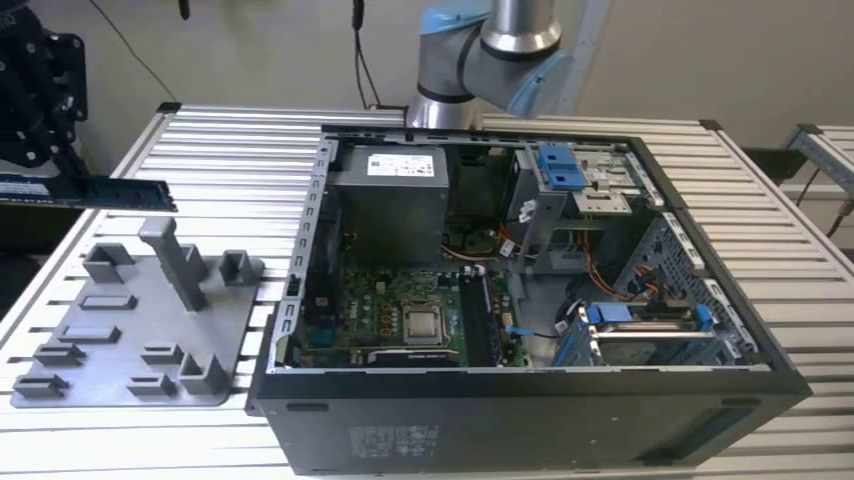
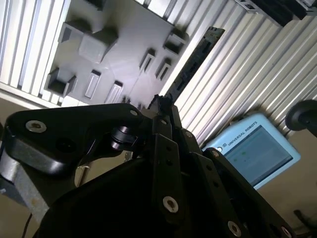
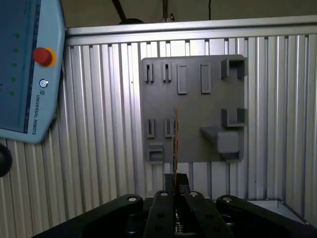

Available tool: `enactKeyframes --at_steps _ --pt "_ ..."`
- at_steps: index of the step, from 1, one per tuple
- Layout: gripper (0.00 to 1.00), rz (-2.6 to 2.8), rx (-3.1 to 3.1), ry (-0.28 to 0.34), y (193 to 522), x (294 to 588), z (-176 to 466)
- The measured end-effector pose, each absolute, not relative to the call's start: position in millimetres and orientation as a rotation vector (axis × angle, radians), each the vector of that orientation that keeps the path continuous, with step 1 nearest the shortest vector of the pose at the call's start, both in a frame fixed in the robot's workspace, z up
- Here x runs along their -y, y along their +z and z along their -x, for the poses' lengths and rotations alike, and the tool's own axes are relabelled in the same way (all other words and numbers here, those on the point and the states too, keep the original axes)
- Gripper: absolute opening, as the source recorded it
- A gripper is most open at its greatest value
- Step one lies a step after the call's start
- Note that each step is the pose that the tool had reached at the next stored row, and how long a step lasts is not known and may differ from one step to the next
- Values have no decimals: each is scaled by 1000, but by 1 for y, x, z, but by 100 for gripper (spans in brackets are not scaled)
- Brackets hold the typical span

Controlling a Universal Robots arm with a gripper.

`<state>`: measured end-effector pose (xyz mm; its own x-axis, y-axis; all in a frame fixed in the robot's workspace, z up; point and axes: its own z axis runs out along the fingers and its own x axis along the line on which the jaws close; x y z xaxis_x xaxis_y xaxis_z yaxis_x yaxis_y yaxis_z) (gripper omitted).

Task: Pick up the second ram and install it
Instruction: 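Pick up the second ram and move it above second insertion slot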

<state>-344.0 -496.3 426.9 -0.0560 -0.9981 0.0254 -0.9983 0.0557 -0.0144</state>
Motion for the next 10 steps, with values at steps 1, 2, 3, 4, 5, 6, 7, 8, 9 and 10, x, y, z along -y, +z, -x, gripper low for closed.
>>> enactKeyframes --at_steps 1,2,3,4,5,6,7,8,9,10 --pt "15 -2152 2276 43 427 496 342" --pt "15 -2152 2276 43 427 496 339" --pt "15 -2152 2276 43 427 496 337" --pt "15 -2152 2276 43 427 496 335" --pt "15 -2152 2276 43 427 496 332" --pt "15 -2152 2276 43 427 496 330" --pt "15 -2152 2276 43 427 496 328" --pt "15 -2152 2276 42 427 496 326" --pt "15 -2152 2276 42 427 496 323" --pt "15 -2152 2276 42 427 496 321"
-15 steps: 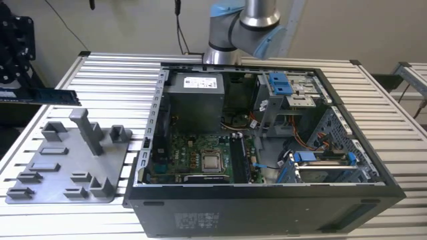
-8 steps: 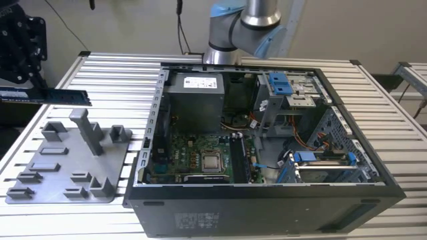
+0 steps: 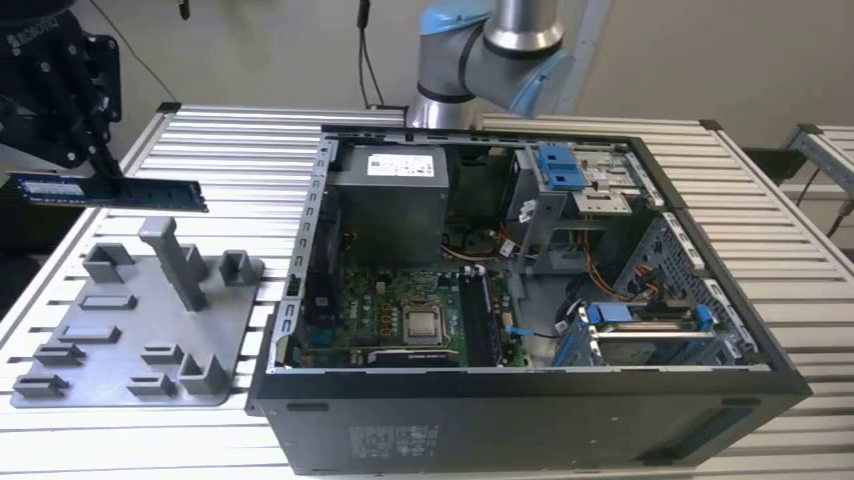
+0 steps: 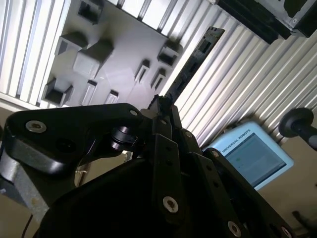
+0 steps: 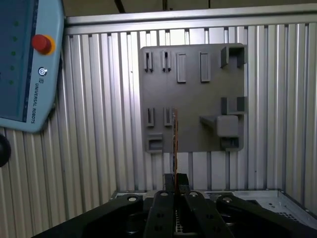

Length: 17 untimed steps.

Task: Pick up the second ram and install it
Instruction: 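Pick up the second ram and move it above second insertion slot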

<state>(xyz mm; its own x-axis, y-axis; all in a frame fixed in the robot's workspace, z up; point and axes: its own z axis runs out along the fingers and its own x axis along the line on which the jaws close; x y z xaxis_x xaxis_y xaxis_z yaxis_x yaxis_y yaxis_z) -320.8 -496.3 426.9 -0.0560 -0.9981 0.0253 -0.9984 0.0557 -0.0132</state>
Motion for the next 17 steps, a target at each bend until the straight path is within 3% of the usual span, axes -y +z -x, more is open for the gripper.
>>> enactKeyframes --at_steps 17 --pt "15 -2151 2274 40 427 496 279"
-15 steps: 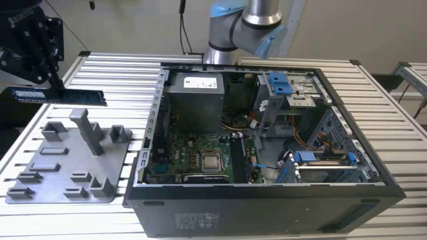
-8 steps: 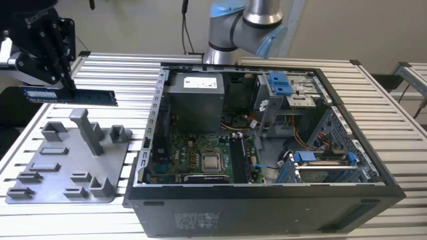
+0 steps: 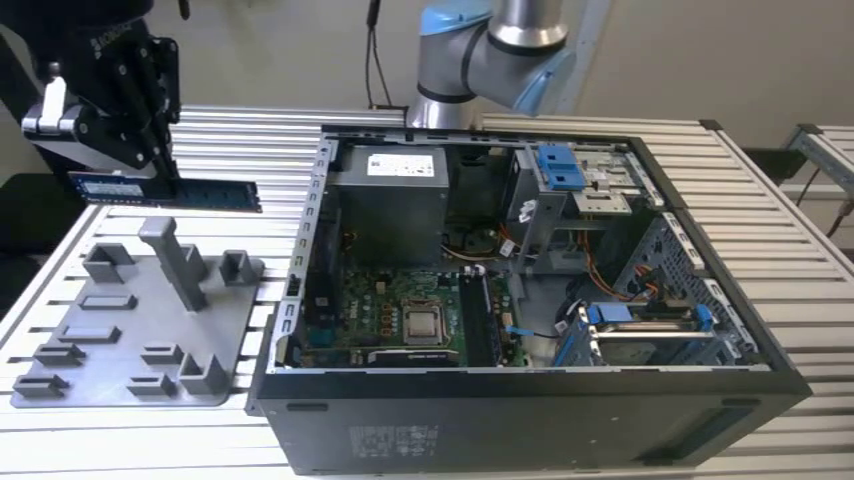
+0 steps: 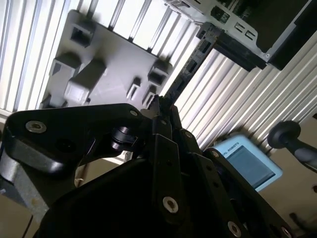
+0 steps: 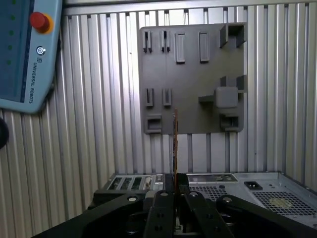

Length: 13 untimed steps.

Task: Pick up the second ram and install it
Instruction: 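Pick up the second ram and move it above second insertion slot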

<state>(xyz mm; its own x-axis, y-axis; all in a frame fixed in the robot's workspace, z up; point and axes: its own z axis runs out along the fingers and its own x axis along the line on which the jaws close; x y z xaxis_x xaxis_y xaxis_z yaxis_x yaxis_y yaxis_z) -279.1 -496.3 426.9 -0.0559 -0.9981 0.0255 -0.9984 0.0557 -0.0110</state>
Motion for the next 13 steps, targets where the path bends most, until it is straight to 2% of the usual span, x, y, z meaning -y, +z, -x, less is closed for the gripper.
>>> enactKeyframes --at_steps 13 --pt "15 -2149 2272 35 427 496 235"
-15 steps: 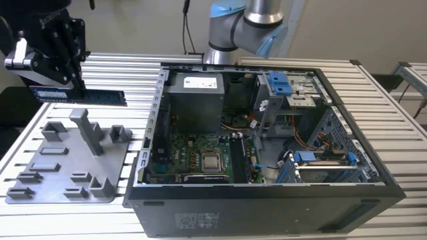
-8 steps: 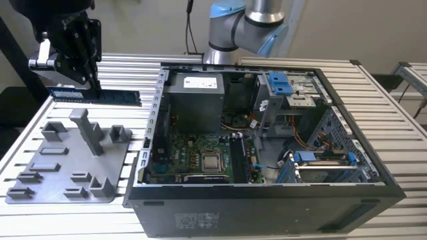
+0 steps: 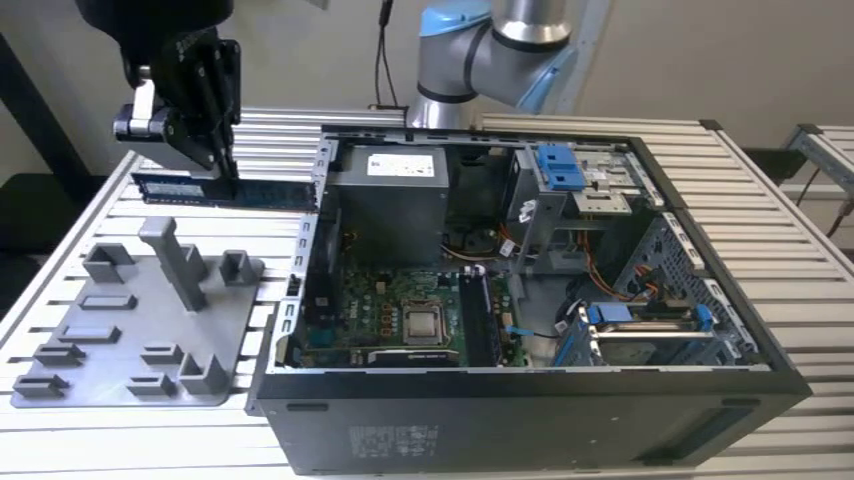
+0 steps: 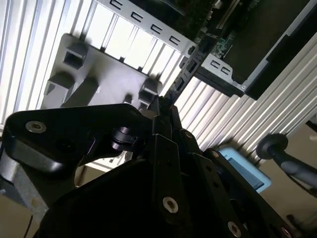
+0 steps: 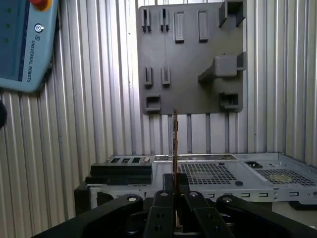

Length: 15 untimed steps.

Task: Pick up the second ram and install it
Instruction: 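Pick up the second ram and move it above second insertion slot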

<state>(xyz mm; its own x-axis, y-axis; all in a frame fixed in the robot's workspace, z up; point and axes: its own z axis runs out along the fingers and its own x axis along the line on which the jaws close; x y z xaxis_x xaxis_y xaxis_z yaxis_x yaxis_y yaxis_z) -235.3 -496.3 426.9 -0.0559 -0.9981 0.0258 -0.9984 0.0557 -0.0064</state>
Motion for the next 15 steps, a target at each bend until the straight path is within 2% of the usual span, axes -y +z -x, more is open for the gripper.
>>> enactKeyframes --at_steps 15 --pt "15 -2146 2269 29 427 496 183"
